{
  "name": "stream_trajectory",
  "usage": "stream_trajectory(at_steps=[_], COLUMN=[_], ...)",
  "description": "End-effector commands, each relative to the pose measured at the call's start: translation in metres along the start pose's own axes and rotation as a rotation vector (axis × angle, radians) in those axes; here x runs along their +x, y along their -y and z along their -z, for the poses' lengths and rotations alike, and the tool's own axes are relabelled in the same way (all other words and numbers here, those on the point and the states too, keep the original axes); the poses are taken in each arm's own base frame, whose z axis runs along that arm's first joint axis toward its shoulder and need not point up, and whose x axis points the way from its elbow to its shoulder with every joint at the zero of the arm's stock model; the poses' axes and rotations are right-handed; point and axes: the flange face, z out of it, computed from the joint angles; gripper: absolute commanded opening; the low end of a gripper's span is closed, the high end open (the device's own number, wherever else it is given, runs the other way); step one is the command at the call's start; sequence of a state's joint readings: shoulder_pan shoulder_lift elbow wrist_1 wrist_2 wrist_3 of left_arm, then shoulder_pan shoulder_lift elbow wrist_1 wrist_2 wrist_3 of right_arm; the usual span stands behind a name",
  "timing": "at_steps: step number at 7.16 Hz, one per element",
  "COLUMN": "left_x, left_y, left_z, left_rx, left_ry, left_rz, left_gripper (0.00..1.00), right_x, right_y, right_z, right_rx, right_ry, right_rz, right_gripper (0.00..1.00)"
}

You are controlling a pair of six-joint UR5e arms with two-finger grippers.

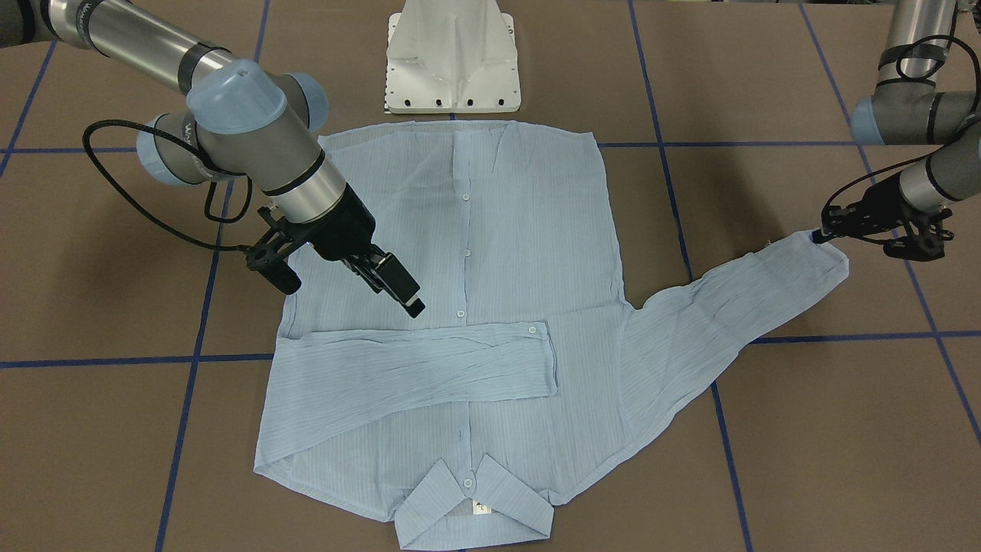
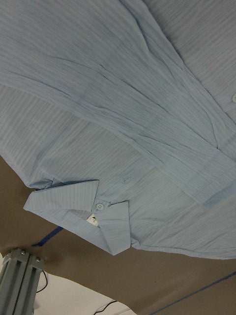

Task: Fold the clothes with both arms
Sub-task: 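Grasp the cuff nearest the left gripper while the right gripper lifts away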

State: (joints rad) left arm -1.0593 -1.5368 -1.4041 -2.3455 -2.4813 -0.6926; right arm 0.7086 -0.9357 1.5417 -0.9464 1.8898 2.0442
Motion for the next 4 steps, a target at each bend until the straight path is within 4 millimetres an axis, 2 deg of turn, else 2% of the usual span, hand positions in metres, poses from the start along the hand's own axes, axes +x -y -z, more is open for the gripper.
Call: stream_trajectory(at_steps=[1,2,3,4], left_x=[0.035,0.064,0.113,0.170], left_y=[-0.002,0.002,0.025,0.059], left_z=[0.015,0.026,0.044,0.061], left_rx=[-0.043,-0.049,-0.025,0.000], left_ry=[-0.102,-0.147,-0.189,-0.230], left_rz=[-0.036,-0.001,0.042,0.101], left_gripper=[0.00,0.00,0.00,0.00], right_x=[0.001,0.001,0.007,0.009], right_y=[0.000,0.001,0.013,0.034], right_z=[0.000,0.000,0.005,0.016], right_rx=[-0.001,-0.002,0.004,-0.010], right_ry=[-0.002,-0.003,-0.007,-0.024], right_rz=[-0.001,0.000,-0.005,-0.013], right_gripper=[0.99,0.99,0.99,0.99])
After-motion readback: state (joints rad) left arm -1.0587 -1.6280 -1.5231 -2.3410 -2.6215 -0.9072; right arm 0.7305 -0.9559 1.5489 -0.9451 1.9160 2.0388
